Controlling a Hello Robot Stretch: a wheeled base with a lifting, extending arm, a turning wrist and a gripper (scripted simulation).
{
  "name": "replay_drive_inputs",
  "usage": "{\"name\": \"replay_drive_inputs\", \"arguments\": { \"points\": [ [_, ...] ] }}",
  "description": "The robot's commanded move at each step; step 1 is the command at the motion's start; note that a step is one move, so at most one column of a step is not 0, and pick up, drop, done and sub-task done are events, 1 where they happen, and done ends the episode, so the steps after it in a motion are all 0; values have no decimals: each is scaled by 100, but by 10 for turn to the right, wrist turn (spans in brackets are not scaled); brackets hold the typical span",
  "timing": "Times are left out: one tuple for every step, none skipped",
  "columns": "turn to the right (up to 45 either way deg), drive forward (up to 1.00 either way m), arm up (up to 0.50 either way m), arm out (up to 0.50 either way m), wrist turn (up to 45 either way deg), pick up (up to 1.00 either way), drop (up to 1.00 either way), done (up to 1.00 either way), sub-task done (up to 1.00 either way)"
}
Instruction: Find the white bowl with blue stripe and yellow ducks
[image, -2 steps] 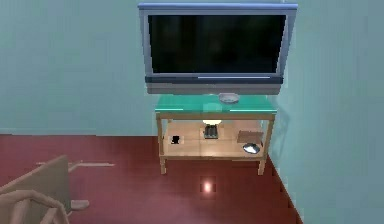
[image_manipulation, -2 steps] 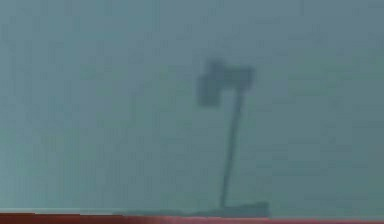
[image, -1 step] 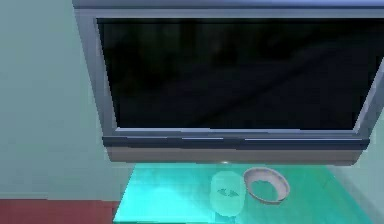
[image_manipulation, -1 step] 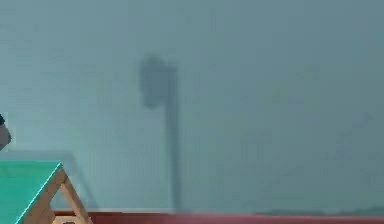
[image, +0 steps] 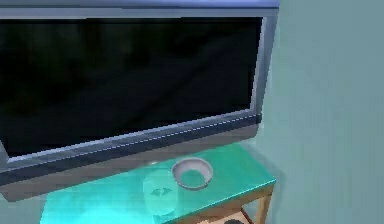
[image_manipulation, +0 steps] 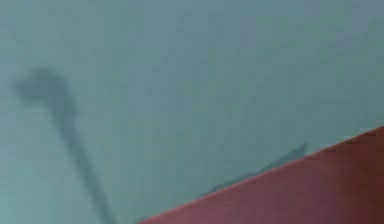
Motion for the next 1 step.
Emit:
{"name": "replay_drive_inputs", "arguments": {
  "points": [
    [0, 0, 0, 0, 0, 0, 0, 100, 0]
  ]
}}
